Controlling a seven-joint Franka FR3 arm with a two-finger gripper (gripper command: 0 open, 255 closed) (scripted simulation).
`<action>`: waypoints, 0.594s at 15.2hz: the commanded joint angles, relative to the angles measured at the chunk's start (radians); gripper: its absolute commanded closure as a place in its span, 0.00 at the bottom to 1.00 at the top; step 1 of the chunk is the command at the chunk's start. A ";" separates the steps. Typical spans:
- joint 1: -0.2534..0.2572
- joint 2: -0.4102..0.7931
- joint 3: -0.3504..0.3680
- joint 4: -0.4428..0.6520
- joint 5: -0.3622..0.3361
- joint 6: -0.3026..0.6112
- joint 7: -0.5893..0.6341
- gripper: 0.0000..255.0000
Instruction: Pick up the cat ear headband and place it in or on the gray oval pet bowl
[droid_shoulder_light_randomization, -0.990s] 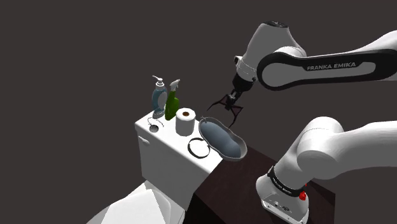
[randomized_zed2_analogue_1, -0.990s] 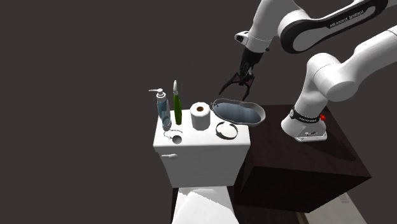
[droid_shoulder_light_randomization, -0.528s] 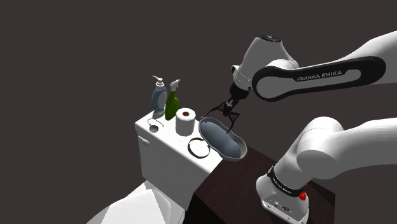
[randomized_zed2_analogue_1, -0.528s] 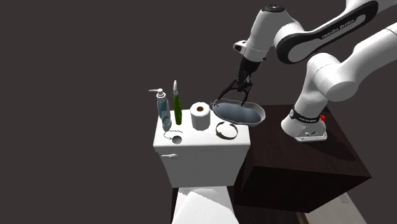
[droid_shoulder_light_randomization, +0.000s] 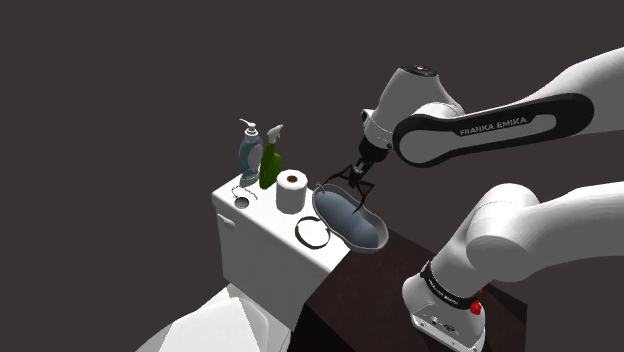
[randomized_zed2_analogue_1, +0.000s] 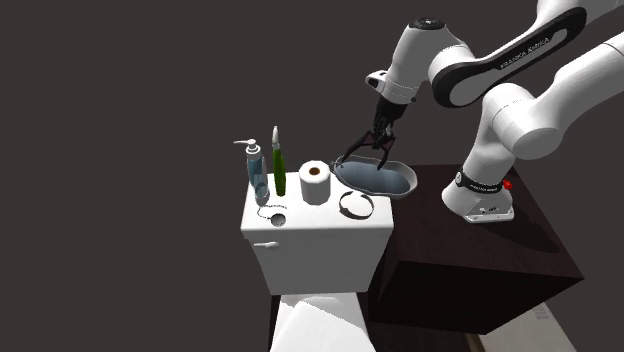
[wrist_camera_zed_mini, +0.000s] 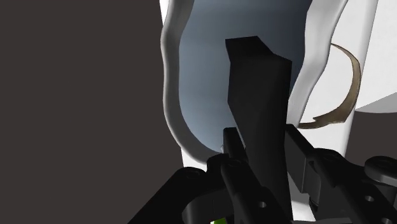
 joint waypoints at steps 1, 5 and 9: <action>0.000 0.000 0.000 0.000 0.000 0.000 0.000 1.00; 0.000 0.000 0.000 0.000 0.000 0.000 0.000 0.00; 0.004 -0.034 0.002 0.016 0.005 -0.050 -0.002 0.00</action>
